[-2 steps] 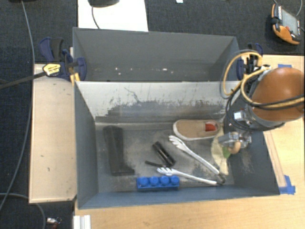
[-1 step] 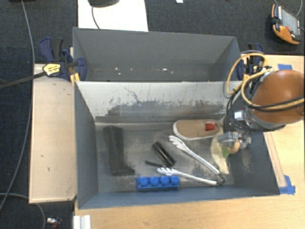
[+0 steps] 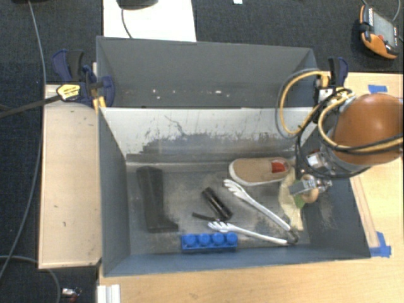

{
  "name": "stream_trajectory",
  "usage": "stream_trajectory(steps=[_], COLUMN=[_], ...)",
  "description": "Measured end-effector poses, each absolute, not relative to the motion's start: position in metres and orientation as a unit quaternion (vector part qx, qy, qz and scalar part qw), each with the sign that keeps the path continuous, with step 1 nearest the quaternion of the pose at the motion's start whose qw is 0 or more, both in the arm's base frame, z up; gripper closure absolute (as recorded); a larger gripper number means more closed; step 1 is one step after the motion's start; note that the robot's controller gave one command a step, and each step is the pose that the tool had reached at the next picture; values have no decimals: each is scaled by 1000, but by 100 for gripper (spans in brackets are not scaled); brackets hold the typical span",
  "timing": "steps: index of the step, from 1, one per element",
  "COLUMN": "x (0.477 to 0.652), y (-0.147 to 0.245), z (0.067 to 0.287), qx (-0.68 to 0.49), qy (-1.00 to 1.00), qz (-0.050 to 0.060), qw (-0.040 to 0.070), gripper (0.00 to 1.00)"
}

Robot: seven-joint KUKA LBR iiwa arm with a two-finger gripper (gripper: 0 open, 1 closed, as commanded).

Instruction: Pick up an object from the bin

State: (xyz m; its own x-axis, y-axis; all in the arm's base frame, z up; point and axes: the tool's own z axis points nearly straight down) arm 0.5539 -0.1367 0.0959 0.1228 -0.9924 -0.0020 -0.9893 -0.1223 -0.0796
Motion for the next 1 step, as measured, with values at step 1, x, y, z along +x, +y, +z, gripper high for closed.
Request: stream_trajectory(steps=[1], x=[556], y=[-135], z=[94], qx=[-773], qy=[632], qz=[-29], qw=[34], gripper=[100])
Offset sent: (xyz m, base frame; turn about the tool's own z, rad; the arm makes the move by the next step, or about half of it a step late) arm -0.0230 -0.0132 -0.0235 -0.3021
